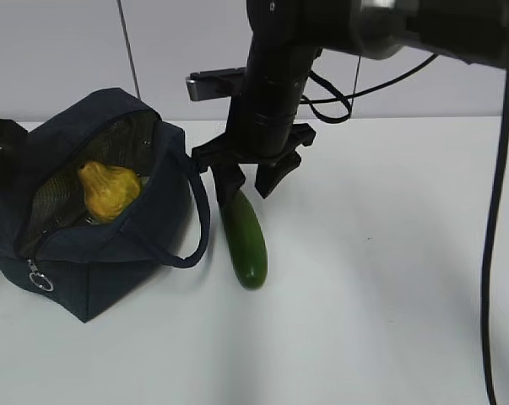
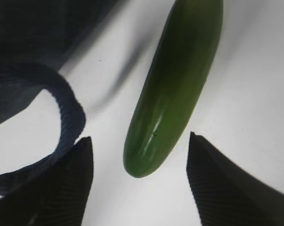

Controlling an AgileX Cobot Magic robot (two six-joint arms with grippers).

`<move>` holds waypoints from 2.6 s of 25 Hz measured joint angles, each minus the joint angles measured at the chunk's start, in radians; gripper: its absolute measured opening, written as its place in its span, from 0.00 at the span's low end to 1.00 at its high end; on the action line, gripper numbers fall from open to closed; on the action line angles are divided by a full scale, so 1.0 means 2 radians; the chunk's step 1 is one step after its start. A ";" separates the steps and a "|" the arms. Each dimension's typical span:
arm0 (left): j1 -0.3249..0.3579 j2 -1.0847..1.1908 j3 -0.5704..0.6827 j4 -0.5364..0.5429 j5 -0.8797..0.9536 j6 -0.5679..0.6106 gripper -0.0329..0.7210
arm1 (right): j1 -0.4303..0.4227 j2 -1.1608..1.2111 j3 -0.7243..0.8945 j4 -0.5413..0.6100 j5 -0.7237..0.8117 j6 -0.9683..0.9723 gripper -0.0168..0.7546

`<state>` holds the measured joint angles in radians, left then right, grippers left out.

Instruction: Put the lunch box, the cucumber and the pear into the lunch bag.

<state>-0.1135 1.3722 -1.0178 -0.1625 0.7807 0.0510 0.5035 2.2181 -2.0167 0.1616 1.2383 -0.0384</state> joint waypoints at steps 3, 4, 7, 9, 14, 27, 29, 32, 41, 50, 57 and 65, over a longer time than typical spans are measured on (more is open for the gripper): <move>0.000 0.000 0.000 0.013 0.004 -0.010 0.05 | 0.000 0.010 0.000 -0.017 -0.001 0.009 0.66; 0.000 0.001 0.000 0.024 0.004 -0.016 0.05 | 0.000 0.013 0.000 -0.020 -0.001 0.009 0.66; 0.000 0.005 0.000 0.059 0.004 -0.045 0.05 | 0.000 0.020 0.000 -0.022 -0.003 0.010 0.66; 0.000 0.009 0.000 0.075 0.004 -0.054 0.05 | 0.000 0.028 0.000 -0.022 -0.005 0.011 0.67; 0.000 0.013 0.000 0.081 0.004 -0.058 0.05 | 0.000 0.042 0.000 -0.021 -0.018 0.011 0.67; 0.000 0.016 0.000 0.081 0.004 -0.060 0.05 | 0.000 0.048 0.000 -0.020 -0.063 0.011 0.72; 0.000 0.016 0.000 0.081 0.004 -0.060 0.05 | 0.000 0.057 0.000 -0.020 -0.063 0.015 0.73; 0.000 0.017 0.000 0.081 0.004 -0.060 0.05 | 0.000 0.069 0.000 -0.020 -0.063 0.019 0.74; 0.000 0.017 0.000 0.081 0.004 -0.061 0.05 | 0.000 0.083 0.000 -0.022 -0.063 0.033 0.69; 0.000 0.020 0.000 0.081 0.004 -0.061 0.05 | 0.000 0.083 -0.001 -0.022 -0.055 0.036 0.56; 0.000 0.020 0.000 0.081 0.004 -0.061 0.05 | 0.000 0.083 -0.012 -0.033 -0.022 0.035 0.54; 0.000 0.020 0.000 0.081 0.004 -0.061 0.05 | 0.000 0.083 -0.110 -0.081 -0.007 0.040 0.54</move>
<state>-0.1135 1.4118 -1.0188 0.0000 0.7884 -0.0717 0.5035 2.3834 -2.2368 0.0000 1.2236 0.0412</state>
